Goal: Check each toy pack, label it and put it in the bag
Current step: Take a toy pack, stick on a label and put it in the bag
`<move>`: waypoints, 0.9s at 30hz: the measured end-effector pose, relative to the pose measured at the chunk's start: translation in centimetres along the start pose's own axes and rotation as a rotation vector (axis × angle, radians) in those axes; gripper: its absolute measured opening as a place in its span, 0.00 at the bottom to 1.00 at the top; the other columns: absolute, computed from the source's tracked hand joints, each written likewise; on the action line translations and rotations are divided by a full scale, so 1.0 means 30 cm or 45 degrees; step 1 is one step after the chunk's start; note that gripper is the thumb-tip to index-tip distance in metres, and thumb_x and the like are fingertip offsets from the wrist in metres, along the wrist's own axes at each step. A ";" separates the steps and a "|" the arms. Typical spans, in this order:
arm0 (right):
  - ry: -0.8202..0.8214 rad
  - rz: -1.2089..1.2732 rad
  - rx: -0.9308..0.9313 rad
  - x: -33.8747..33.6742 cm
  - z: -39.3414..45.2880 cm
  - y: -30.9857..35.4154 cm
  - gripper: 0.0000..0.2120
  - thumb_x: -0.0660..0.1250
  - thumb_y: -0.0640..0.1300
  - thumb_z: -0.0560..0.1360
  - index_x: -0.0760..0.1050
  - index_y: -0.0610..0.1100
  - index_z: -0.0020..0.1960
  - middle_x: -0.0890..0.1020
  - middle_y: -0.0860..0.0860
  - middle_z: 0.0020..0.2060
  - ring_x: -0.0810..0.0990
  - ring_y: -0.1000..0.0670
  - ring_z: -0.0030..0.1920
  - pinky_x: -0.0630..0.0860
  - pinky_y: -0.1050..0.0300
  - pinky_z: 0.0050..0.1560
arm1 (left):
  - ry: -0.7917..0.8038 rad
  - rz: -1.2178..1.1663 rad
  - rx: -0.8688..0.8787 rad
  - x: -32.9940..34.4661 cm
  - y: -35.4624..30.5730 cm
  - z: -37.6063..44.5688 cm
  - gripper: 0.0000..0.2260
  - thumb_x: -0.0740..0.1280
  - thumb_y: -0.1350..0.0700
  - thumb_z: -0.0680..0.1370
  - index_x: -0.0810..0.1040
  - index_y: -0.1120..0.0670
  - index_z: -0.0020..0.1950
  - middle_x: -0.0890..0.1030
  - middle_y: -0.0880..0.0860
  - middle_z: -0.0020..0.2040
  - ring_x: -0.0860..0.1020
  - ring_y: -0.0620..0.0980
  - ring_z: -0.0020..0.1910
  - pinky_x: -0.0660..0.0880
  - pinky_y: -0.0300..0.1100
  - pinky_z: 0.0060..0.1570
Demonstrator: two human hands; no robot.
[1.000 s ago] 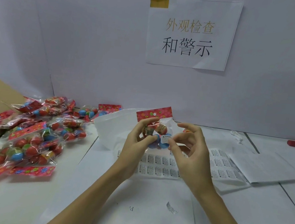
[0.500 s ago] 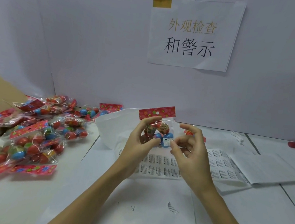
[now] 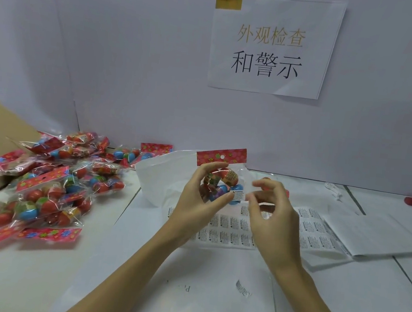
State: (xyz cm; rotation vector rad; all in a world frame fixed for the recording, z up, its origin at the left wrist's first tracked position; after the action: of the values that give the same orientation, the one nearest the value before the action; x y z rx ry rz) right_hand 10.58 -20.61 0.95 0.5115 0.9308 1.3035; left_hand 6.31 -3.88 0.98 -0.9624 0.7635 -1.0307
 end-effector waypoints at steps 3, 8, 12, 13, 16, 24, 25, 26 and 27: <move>-0.061 -0.047 0.123 -0.019 0.014 -0.024 0.14 0.72 0.49 0.79 0.74 0.50 0.63 0.78 0.53 0.55 0.82 0.57 0.49 0.78 0.70 0.42 | -0.007 0.049 0.009 -0.003 0.003 0.002 0.26 0.78 0.57 0.76 0.74 0.34 0.66 0.78 0.31 0.62 0.82 0.42 0.60 0.82 0.42 0.57; 0.315 0.318 0.359 0.031 0.012 -0.046 0.15 0.68 0.61 0.76 0.82 0.52 0.53 0.86 0.51 0.39 0.86 0.51 0.38 0.81 0.61 0.38 | 0.045 -0.054 0.037 0.002 -0.006 -0.002 0.25 0.78 0.57 0.76 0.75 0.39 0.69 0.81 0.42 0.62 0.84 0.49 0.59 0.82 0.40 0.54; 0.308 0.474 0.376 0.033 0.015 -0.064 0.10 0.64 0.47 0.84 0.84 0.46 0.54 0.86 0.45 0.36 0.85 0.48 0.36 0.81 0.59 0.38 | 0.047 -0.123 0.005 0.002 -0.011 0.000 0.25 0.78 0.58 0.76 0.75 0.39 0.68 0.81 0.42 0.62 0.84 0.50 0.59 0.82 0.40 0.53; 0.316 0.515 0.405 0.031 0.014 -0.066 0.11 0.63 0.47 0.84 0.84 0.46 0.54 0.86 0.45 0.37 0.85 0.47 0.37 0.81 0.59 0.39 | 0.044 -0.131 0.000 0.001 -0.012 0.000 0.25 0.78 0.58 0.76 0.75 0.39 0.68 0.81 0.42 0.62 0.84 0.49 0.59 0.82 0.40 0.52; 0.323 0.526 0.433 0.033 0.011 -0.054 0.12 0.67 0.53 0.81 0.84 0.46 0.53 0.87 0.45 0.38 0.86 0.48 0.38 0.82 0.60 0.40 | 0.060 -0.156 0.016 0.005 -0.017 -0.004 0.25 0.78 0.58 0.76 0.75 0.40 0.68 0.82 0.44 0.61 0.84 0.51 0.58 0.82 0.41 0.54; 0.346 0.528 0.414 0.006 0.022 -0.038 0.13 0.75 0.55 0.72 0.87 0.47 0.49 0.81 0.52 0.30 0.76 0.55 0.31 0.74 0.66 0.34 | -0.278 -0.345 -0.105 -0.069 -0.013 0.016 0.28 0.77 0.51 0.75 0.70 0.37 0.70 0.87 0.54 0.51 0.87 0.56 0.47 0.83 0.41 0.47; 0.345 0.546 0.414 0.004 0.021 -0.039 0.12 0.74 0.55 0.72 0.87 0.47 0.48 0.81 0.51 0.31 0.76 0.55 0.31 0.74 0.65 0.35 | -0.316 -0.335 -0.154 -0.088 -0.003 0.020 0.25 0.77 0.51 0.75 0.73 0.39 0.69 0.88 0.54 0.50 0.88 0.57 0.47 0.84 0.45 0.48; 0.342 0.577 0.419 0.005 0.021 -0.038 0.12 0.73 0.56 0.72 0.88 0.48 0.47 0.82 0.50 0.32 0.77 0.54 0.32 0.76 0.64 0.36 | -0.339 -0.333 -0.186 -0.102 0.005 0.023 0.22 0.77 0.51 0.74 0.77 0.43 0.66 0.87 0.55 0.49 0.87 0.59 0.47 0.85 0.50 0.50; 0.337 0.602 0.429 0.006 0.021 -0.035 0.12 0.72 0.56 0.72 0.89 0.49 0.45 0.84 0.48 0.33 0.79 0.52 0.34 0.78 0.62 0.37 | -0.362 -0.345 -0.206 -0.111 0.013 0.024 0.19 0.78 0.50 0.73 0.81 0.46 0.63 0.87 0.57 0.49 0.87 0.60 0.48 0.85 0.53 0.51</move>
State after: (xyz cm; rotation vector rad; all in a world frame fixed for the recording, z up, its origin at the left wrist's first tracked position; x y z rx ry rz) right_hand 11.71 -20.56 0.44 0.8729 1.3141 1.6755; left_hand 5.93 -0.47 1.17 -1.3474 0.4925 -1.0454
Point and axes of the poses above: each hand's wrist, its own z-axis towards the middle knuckle, its own x-axis out of the palm, y = z × x, the point moved 5 cm from there along z, towards the middle knuckle
